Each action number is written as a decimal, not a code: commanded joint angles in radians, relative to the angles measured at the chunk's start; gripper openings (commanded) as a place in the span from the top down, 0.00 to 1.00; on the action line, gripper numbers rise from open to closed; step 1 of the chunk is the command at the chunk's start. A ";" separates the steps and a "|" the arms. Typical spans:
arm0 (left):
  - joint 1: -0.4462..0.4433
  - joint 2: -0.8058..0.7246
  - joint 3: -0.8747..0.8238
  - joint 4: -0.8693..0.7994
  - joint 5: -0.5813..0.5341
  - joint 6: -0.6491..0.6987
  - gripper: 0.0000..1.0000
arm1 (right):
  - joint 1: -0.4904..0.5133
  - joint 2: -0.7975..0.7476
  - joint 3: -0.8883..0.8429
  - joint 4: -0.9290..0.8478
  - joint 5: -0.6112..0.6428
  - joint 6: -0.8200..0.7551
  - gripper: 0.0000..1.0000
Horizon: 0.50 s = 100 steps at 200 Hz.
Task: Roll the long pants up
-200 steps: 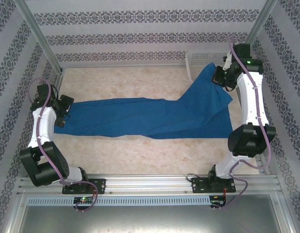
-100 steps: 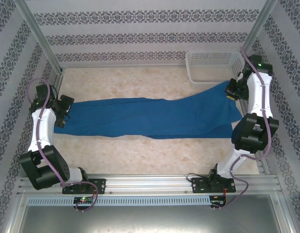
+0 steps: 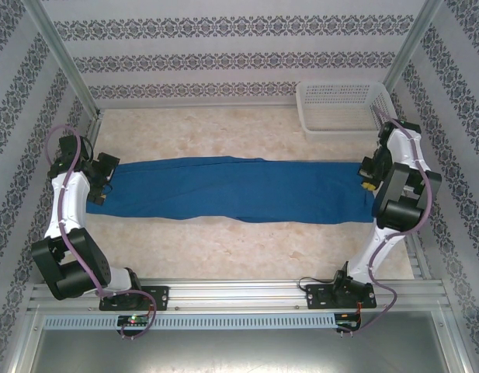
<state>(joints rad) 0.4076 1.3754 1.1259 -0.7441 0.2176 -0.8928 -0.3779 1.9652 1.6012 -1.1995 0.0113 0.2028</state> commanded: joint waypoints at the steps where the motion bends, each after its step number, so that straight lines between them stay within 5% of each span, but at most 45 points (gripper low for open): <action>1: 0.003 0.006 0.004 0.001 0.003 0.020 0.00 | -0.007 0.048 0.003 0.026 0.063 -0.004 1.00; 100: 0.003 0.023 0.020 -0.007 -0.015 0.016 0.00 | -0.004 0.180 0.290 -0.038 0.200 -0.029 1.00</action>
<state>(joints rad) 0.4072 1.3880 1.1259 -0.7444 0.2134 -0.8890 -0.3771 2.1109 1.8259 -1.1915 0.1368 0.1970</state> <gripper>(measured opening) 0.998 0.064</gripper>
